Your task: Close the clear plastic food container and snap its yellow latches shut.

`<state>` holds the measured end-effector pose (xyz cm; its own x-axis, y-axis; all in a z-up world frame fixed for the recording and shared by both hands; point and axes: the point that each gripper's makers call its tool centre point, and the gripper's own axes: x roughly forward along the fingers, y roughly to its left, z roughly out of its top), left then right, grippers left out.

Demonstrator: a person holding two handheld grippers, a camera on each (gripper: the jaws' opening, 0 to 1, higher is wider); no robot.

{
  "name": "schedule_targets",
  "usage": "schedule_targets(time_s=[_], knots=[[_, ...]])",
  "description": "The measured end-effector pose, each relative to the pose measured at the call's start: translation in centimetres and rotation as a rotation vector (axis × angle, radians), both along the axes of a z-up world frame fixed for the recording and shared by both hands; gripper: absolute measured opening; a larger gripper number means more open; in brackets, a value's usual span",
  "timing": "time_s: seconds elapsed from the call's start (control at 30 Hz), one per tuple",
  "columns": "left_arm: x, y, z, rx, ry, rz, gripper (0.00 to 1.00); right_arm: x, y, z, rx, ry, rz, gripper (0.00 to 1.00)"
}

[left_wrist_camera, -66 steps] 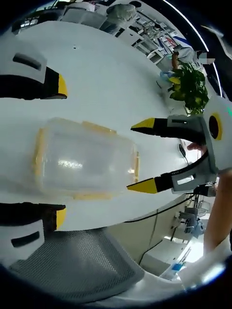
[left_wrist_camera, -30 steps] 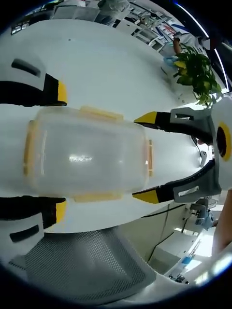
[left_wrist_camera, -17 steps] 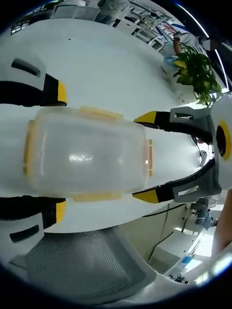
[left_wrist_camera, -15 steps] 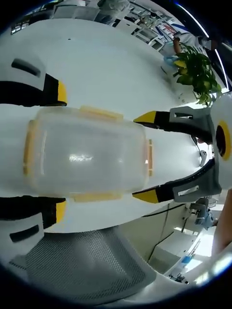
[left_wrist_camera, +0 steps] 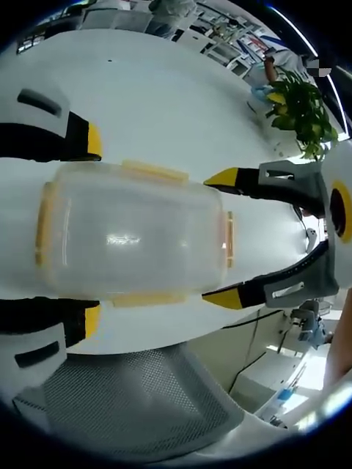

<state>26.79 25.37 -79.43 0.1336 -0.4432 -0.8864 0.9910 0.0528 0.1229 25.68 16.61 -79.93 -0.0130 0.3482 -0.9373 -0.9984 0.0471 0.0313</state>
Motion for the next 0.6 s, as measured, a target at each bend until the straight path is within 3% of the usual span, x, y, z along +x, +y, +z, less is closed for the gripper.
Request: schedule_targets(time_s=[0.6], knots=[[0.01, 0.48, 0.0, 0.001, 0.002, 0.004, 0.73, 0.01, 0.5, 0.01, -0.006, 0.003, 0.009, 0.72]])
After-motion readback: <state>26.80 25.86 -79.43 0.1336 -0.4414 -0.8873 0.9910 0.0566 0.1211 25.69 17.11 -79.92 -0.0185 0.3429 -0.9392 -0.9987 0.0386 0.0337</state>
